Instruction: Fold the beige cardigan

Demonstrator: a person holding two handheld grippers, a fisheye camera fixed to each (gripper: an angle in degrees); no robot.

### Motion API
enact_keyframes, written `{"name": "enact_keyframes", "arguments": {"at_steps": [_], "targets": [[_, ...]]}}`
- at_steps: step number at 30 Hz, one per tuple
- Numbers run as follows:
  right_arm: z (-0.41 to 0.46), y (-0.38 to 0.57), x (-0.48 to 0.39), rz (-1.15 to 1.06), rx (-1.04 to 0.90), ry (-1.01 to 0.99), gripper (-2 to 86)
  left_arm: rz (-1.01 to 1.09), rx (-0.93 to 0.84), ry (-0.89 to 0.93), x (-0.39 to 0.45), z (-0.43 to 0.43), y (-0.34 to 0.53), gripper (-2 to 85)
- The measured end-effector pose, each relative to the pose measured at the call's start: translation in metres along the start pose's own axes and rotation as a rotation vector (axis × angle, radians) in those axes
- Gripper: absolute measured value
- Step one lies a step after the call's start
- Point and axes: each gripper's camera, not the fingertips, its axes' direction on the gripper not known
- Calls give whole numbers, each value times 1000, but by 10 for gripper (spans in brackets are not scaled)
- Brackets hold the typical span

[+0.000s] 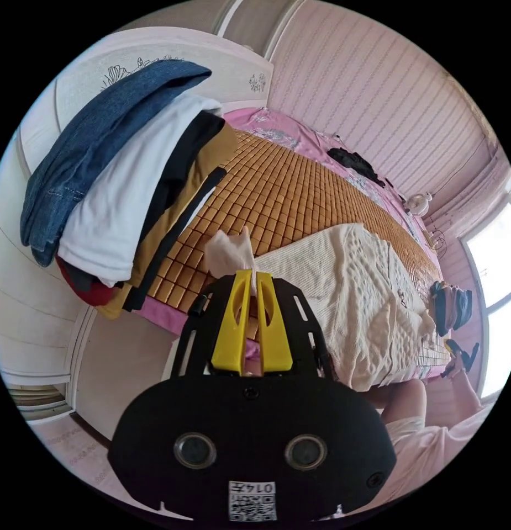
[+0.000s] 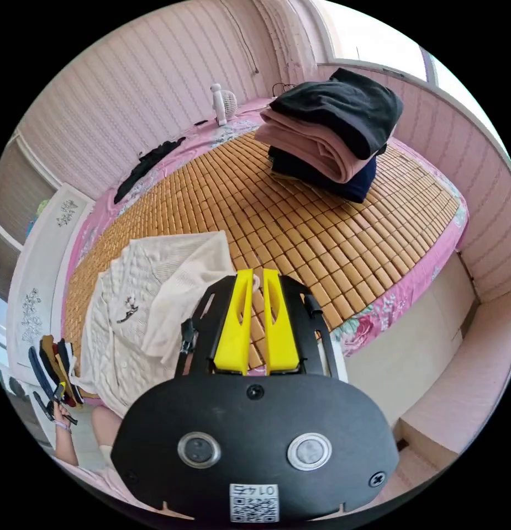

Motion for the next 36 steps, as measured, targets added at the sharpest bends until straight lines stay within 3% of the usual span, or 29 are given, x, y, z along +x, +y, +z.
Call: {"name": "enact_keyframes", "arguments": {"at_steps": [3,7,13,17,20,23,30,36], "targets": [[-1,1,-28,-148,31,35,20,-2,27,-42,1,-11,9,-9],[18,-14,-116,-472,1,-55,21,188,22,-46,43,-17,-2,-8],[94,-7,-274,-825,-124,-172,27,346,-114,43,128,72,-31,-1],[150,2,-329,-890,-218,-50,10,381,-268,-1,176,154,-41,-8],[164,-1,-349,-948,-134,4,1,458,-189,-84,199,161,-48,-9],[178,-16,-365,-1024,-96,56,-2,537,-233,-105,211,174,-67,-10],[203,-77,-370,-872,-252,-66,-3,555,-340,22,211,180,-85,-10],[198,-62,-378,-918,-267,43,-3,734,-328,-122,246,179,-69,-10]]}}
